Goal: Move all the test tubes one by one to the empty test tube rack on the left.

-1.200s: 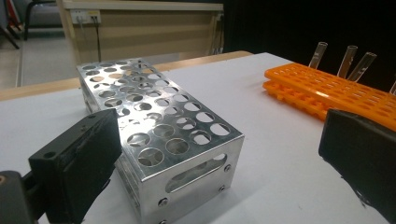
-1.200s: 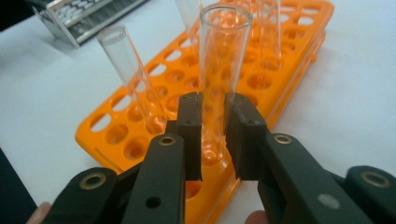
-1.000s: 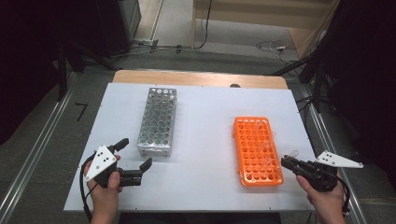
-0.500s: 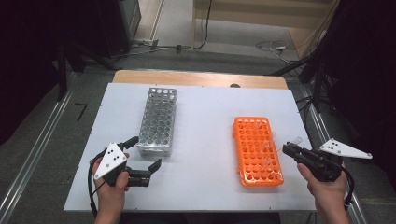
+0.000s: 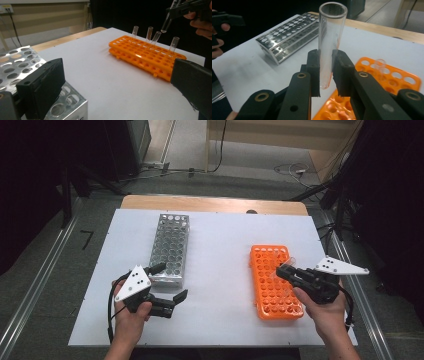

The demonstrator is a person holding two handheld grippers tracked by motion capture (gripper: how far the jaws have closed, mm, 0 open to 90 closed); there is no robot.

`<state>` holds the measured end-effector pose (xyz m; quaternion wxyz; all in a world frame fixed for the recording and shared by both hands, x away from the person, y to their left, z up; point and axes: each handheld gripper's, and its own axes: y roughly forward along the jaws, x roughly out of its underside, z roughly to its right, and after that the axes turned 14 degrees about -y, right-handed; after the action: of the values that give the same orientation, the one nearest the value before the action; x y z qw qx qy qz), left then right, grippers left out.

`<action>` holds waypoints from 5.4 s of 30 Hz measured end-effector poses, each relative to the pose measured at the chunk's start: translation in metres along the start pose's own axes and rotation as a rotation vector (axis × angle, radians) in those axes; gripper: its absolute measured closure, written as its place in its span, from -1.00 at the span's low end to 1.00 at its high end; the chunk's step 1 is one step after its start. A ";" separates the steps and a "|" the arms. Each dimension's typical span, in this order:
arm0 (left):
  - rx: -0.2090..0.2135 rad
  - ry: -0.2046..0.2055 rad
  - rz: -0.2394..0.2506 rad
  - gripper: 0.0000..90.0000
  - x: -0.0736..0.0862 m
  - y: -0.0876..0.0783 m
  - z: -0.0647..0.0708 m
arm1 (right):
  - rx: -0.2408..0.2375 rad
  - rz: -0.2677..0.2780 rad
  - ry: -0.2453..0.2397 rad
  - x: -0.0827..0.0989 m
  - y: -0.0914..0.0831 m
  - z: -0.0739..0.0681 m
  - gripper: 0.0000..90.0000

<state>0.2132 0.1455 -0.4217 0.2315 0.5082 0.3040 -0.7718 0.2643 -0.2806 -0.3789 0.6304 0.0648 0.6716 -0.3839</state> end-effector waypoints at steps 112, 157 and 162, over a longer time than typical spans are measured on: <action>-0.037 -0.044 -0.091 0.70 -0.051 0.040 0.011 | -0.066 0.002 -0.070 0.035 -0.008 -0.028 -1.00; -0.271 -0.127 0.026 0.70 -0.118 0.114 -0.129 | -0.007 0.021 -0.032 0.076 -0.031 0.001 -1.00; -0.305 -0.133 0.030 0.70 -0.120 0.125 -0.139 | -0.007 0.022 -0.030 0.077 -0.032 0.001 -1.00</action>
<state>0.4313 0.1607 -0.3816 0.3369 0.4194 0.3939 -0.7453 0.2322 -0.3340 -0.4336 0.6447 0.0642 0.6626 -0.3757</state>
